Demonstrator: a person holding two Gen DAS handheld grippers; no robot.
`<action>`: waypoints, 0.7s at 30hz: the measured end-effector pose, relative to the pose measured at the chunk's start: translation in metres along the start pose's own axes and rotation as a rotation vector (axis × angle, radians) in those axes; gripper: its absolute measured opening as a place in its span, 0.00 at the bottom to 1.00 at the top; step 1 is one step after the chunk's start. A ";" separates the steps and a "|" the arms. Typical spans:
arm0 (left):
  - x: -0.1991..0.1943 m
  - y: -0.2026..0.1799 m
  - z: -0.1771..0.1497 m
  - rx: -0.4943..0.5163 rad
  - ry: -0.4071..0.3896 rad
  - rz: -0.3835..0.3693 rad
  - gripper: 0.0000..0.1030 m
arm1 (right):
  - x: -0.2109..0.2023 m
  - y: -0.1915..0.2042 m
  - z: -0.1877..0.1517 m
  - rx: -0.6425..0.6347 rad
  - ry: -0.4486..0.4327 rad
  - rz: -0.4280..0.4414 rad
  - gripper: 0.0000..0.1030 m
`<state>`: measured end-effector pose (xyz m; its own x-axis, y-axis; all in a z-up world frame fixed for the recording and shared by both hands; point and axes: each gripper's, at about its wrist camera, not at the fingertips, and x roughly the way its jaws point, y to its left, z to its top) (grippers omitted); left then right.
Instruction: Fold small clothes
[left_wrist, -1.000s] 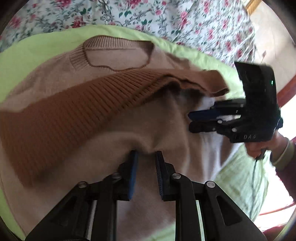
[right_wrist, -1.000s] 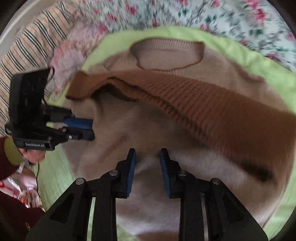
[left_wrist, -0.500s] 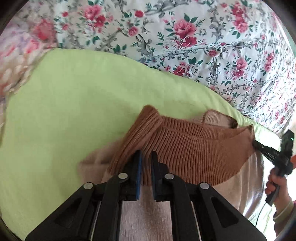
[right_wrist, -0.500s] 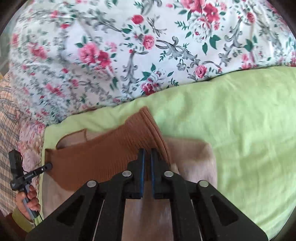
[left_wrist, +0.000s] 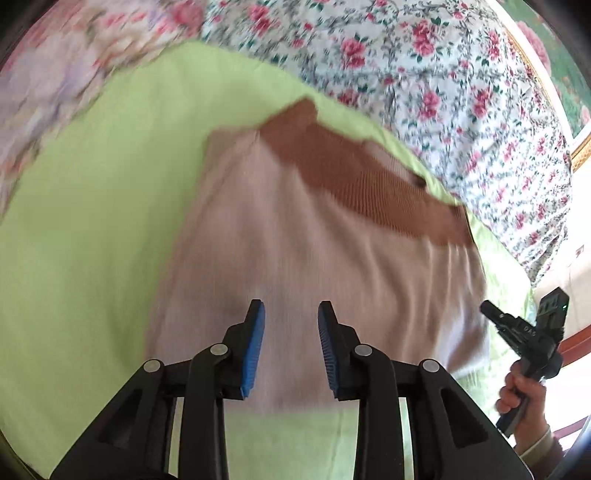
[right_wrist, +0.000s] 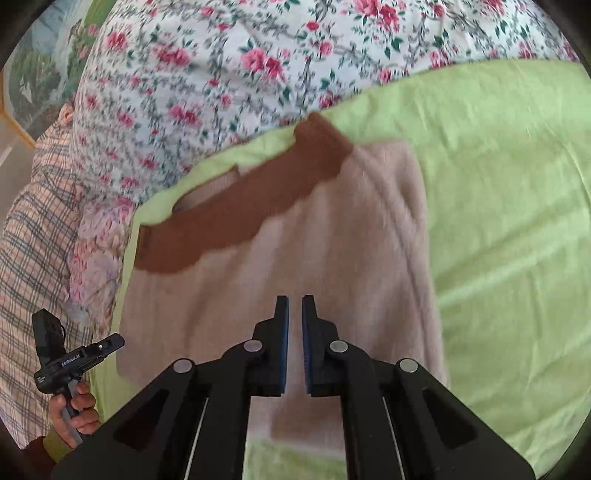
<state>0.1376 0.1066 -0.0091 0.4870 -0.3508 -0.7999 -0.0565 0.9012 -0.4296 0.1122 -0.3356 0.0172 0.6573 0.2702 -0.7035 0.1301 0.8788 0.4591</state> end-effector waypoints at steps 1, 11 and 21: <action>-0.001 0.001 -0.013 -0.016 0.015 -0.005 0.34 | -0.003 -0.001 -0.009 0.003 0.011 0.002 0.08; 0.009 0.006 -0.084 -0.143 0.102 -0.058 0.52 | 0.003 0.032 -0.066 -0.026 0.119 0.027 0.09; 0.021 0.024 -0.075 -0.279 0.064 -0.087 0.61 | 0.004 0.041 -0.069 -0.035 0.115 0.044 0.32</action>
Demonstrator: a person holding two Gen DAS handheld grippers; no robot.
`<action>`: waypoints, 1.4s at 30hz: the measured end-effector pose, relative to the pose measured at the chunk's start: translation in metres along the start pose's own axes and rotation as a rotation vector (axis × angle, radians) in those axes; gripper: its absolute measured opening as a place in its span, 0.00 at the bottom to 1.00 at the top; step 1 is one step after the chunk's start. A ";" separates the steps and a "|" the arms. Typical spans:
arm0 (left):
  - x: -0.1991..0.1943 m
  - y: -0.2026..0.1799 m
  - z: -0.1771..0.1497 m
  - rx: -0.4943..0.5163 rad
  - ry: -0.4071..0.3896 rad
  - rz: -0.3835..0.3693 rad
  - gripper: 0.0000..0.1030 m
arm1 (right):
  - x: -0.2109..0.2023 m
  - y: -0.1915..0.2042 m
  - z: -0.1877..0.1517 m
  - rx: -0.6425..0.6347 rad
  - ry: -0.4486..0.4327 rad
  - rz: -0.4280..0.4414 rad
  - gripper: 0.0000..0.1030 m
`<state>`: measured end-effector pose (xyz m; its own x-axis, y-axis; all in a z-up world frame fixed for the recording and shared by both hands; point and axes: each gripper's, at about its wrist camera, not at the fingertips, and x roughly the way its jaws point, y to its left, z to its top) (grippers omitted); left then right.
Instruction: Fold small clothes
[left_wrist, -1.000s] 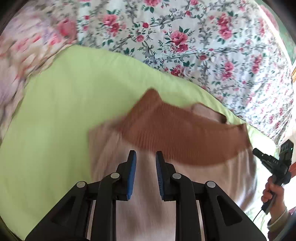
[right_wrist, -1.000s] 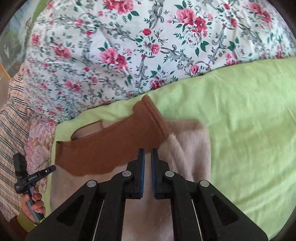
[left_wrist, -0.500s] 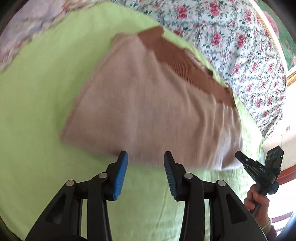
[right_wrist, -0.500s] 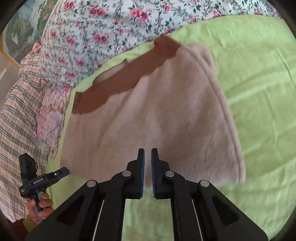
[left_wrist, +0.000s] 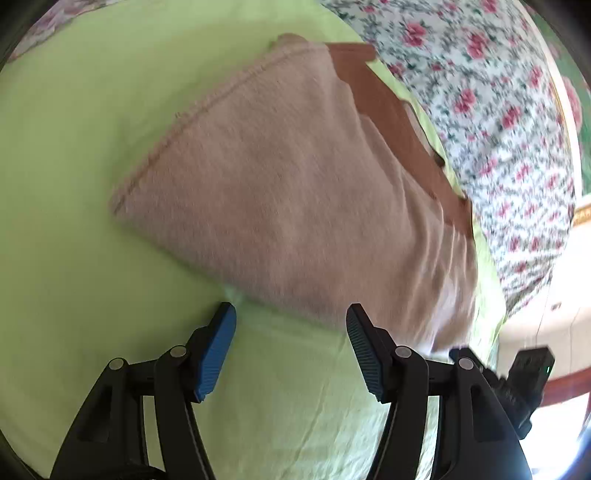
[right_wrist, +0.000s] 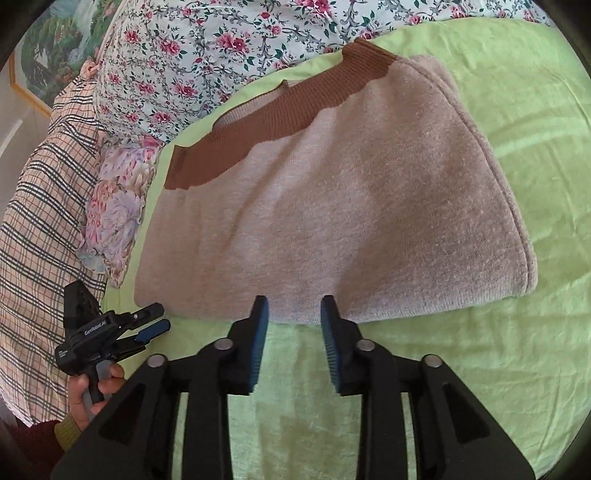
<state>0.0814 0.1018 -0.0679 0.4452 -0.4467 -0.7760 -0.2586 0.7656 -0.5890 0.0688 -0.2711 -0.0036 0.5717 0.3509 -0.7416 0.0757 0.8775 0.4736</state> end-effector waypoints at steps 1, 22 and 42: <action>0.001 0.001 0.005 -0.010 -0.012 -0.001 0.61 | 0.001 0.000 0.001 0.000 0.003 0.000 0.32; -0.017 -0.117 0.060 0.352 -0.231 0.000 0.10 | 0.021 -0.003 0.112 -0.019 -0.001 0.166 0.47; 0.068 -0.224 0.000 0.777 -0.026 -0.015 0.10 | 0.105 0.040 0.197 -0.100 0.155 0.255 0.21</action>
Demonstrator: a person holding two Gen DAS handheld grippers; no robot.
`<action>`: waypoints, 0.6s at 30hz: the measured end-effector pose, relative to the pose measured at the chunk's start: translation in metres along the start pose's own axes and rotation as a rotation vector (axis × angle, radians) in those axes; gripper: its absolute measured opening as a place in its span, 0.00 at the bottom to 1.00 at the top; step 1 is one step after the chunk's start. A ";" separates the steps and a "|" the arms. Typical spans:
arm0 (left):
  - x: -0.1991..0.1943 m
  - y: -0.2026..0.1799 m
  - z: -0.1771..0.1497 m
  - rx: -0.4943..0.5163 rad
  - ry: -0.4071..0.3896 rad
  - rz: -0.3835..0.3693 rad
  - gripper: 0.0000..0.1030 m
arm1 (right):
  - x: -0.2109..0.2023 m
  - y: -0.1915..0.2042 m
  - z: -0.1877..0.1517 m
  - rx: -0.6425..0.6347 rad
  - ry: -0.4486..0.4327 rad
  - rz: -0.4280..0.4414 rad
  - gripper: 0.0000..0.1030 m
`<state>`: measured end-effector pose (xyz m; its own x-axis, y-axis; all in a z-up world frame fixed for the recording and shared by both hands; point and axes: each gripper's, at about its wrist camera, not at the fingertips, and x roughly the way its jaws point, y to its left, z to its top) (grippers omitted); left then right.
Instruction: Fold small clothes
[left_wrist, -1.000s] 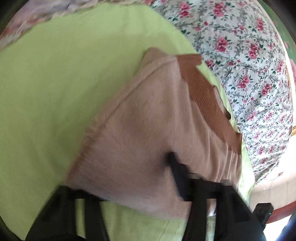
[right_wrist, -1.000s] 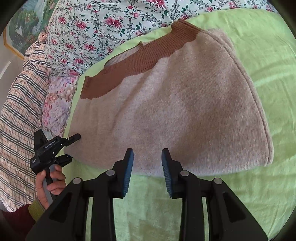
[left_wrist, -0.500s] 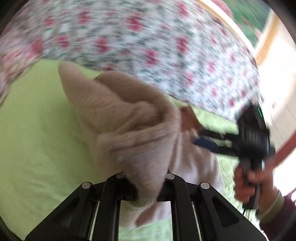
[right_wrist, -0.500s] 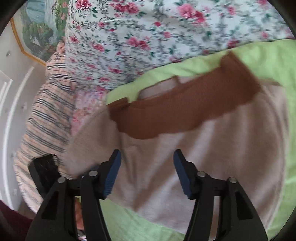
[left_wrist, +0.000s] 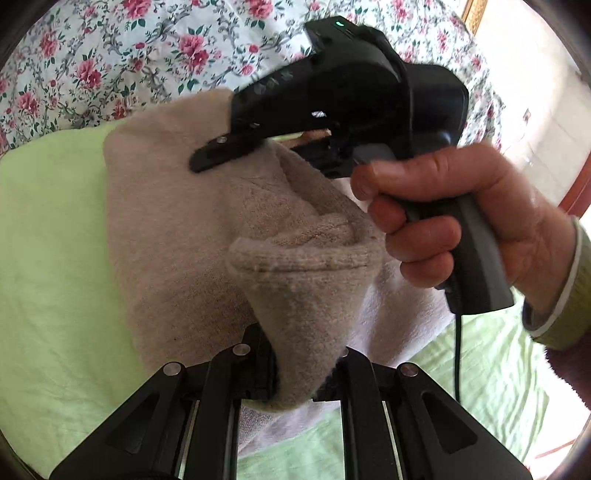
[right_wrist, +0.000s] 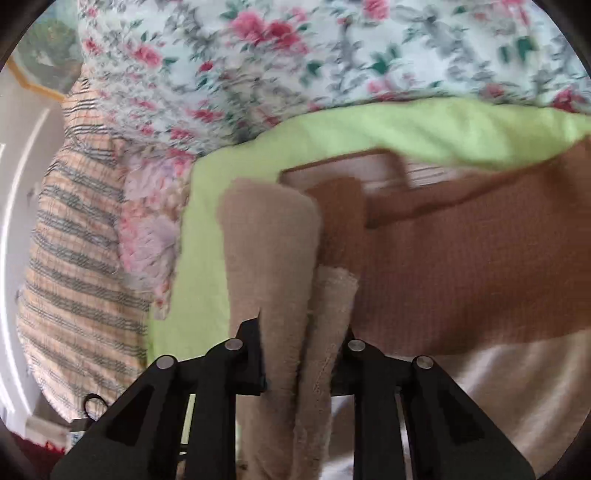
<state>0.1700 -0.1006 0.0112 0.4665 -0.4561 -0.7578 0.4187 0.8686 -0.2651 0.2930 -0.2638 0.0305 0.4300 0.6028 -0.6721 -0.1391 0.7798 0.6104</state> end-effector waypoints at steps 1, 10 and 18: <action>-0.004 -0.003 0.003 0.005 -0.010 -0.014 0.10 | -0.014 0.005 -0.004 -0.036 -0.035 0.006 0.20; 0.025 -0.068 0.014 0.097 0.010 -0.128 0.10 | -0.102 -0.033 -0.041 -0.096 -0.172 -0.144 0.20; 0.075 -0.084 0.016 0.144 0.117 -0.145 0.11 | -0.101 -0.085 -0.060 -0.018 -0.158 -0.253 0.22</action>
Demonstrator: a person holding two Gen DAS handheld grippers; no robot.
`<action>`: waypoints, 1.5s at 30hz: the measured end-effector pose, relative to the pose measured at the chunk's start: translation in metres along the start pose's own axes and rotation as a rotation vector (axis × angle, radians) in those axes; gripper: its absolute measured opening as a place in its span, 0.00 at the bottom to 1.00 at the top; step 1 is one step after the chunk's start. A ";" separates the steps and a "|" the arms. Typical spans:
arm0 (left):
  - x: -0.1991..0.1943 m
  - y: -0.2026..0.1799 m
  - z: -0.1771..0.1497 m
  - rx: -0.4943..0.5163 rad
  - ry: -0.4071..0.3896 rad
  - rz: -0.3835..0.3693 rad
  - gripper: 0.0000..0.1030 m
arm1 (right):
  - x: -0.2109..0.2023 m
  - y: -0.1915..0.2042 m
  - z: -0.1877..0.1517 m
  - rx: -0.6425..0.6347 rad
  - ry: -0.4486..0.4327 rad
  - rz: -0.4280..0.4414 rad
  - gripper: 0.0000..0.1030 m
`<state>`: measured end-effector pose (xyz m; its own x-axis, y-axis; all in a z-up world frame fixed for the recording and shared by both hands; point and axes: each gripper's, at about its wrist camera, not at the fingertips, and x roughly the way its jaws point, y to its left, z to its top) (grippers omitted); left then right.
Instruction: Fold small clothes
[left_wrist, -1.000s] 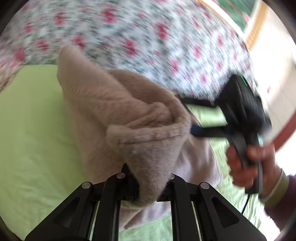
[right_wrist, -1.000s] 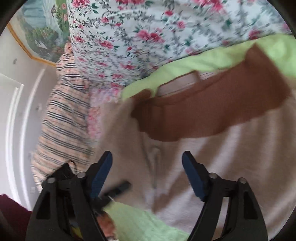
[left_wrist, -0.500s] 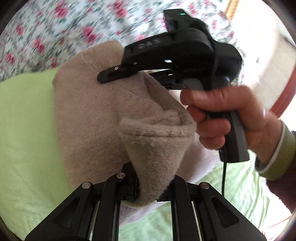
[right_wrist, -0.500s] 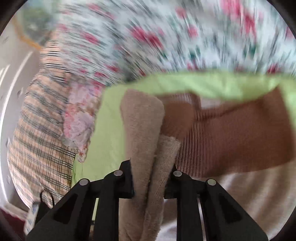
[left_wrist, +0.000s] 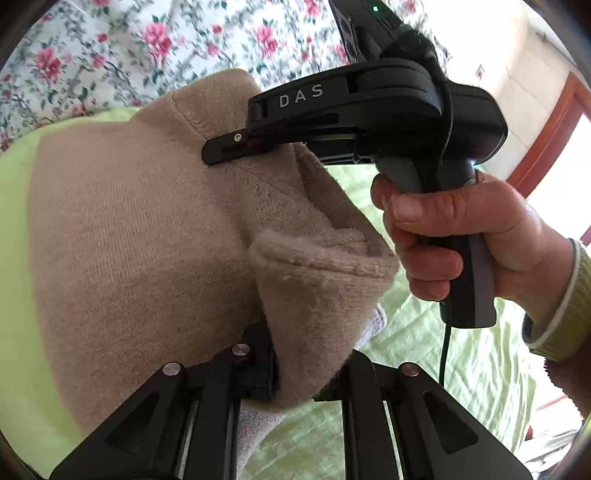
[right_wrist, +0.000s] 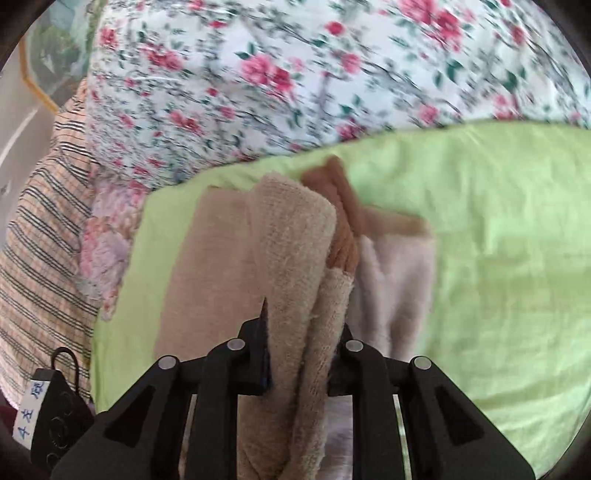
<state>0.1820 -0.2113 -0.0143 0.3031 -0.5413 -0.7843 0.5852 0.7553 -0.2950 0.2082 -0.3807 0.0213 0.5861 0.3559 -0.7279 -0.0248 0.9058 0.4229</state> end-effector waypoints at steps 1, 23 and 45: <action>0.003 0.003 -0.001 -0.007 0.014 -0.002 0.12 | 0.000 -0.003 -0.001 0.014 -0.001 -0.009 0.23; -0.066 0.139 -0.025 -0.414 -0.002 -0.020 0.79 | -0.023 -0.028 -0.053 0.194 -0.023 0.021 0.80; -0.051 0.149 -0.017 -0.452 -0.066 -0.074 0.47 | -0.015 0.007 -0.059 0.161 -0.026 0.073 0.30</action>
<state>0.2412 -0.0654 -0.0278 0.3288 -0.6115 -0.7197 0.2255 0.7909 -0.5689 0.1518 -0.3665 0.0030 0.6083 0.4113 -0.6788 0.0610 0.8284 0.5567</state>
